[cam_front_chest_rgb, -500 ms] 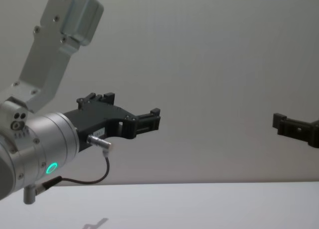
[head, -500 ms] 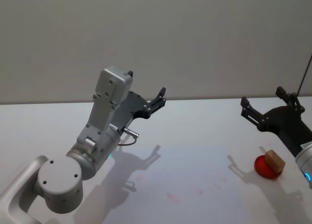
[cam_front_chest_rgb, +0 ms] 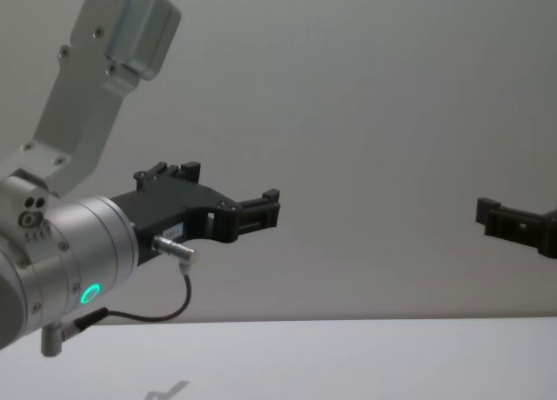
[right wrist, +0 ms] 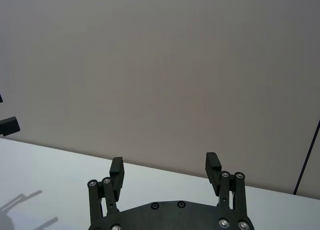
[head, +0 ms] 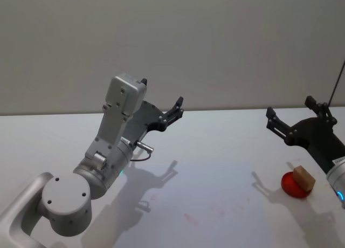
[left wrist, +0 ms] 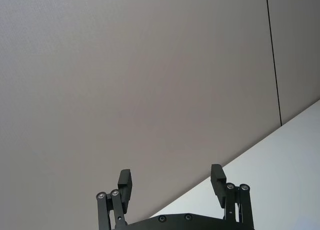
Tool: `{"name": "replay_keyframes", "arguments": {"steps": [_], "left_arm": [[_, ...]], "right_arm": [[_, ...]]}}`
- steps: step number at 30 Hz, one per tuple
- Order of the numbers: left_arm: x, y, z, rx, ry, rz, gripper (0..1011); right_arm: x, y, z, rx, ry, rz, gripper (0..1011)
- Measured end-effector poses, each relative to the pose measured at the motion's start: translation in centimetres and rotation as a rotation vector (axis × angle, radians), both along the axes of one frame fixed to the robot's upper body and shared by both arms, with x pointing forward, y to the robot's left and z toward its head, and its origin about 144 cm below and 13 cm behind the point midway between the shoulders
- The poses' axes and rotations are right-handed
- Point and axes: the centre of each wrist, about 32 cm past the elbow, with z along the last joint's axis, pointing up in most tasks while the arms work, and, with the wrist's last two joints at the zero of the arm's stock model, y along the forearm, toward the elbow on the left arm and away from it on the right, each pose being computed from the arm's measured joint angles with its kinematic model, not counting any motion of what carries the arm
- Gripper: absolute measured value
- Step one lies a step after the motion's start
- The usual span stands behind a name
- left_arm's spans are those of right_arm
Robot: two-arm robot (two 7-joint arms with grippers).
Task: Use the one hand to pick up the stamp and affix it onto the A4 paper.
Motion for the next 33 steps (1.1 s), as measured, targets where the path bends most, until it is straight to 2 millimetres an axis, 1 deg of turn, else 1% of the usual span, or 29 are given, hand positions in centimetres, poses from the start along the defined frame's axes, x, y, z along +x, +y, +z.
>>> {"name": "replay_keyframes", "arguments": {"steps": [26, 33], "left_arm": [[0.0, 0.0, 0.0, 0.0, 0.0, 0.0, 1001], [0.0, 0.0, 0.0, 0.0, 0.0, 0.0, 1001]], "right_arm": [[0.0, -0.03, 0.0, 0.0, 0.0, 0.0, 1001], [0.0, -0.48, 0.03, -0.005, -0.003, 0.005, 1001]]}}
